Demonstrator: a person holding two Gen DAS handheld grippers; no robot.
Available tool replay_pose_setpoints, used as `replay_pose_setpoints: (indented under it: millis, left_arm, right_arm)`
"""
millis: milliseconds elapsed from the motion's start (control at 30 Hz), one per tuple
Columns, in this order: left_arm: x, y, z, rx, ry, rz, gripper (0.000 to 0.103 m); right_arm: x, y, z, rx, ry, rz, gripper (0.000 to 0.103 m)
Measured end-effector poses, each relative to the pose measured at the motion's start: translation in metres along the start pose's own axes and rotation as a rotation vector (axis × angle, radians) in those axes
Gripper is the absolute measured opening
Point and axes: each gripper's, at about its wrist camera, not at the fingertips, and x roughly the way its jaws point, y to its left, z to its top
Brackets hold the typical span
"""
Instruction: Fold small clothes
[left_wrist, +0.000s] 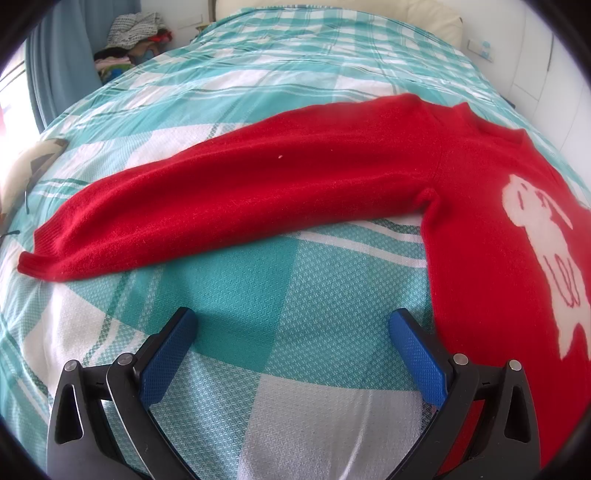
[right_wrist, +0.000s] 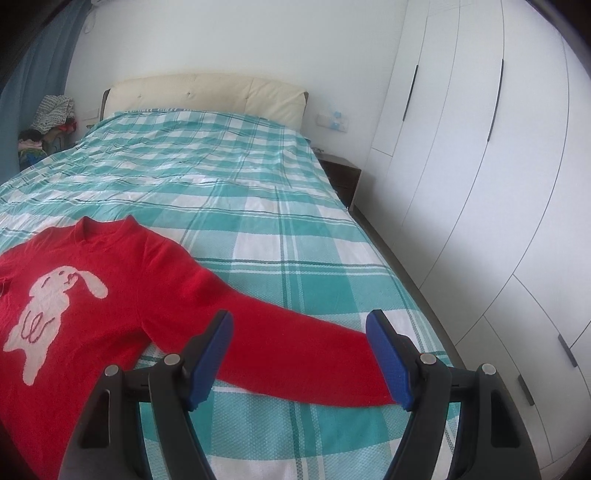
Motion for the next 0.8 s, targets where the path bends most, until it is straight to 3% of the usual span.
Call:
replay_pose_setpoints:
  millis: [400,800]
  left_arm:
    - [0.000,0.000,0.000,0.000,0.000,0.000,0.103]
    - [0.000,0.000,0.000,0.000,0.000,0.000,0.103]
  right_arm:
    - [-0.010,0.017,0.000,-0.100,-0.064,-0.044,0.074]
    - [-0.009,0.022,-0.001,-0.121,-0.063,-0.039,0.074]
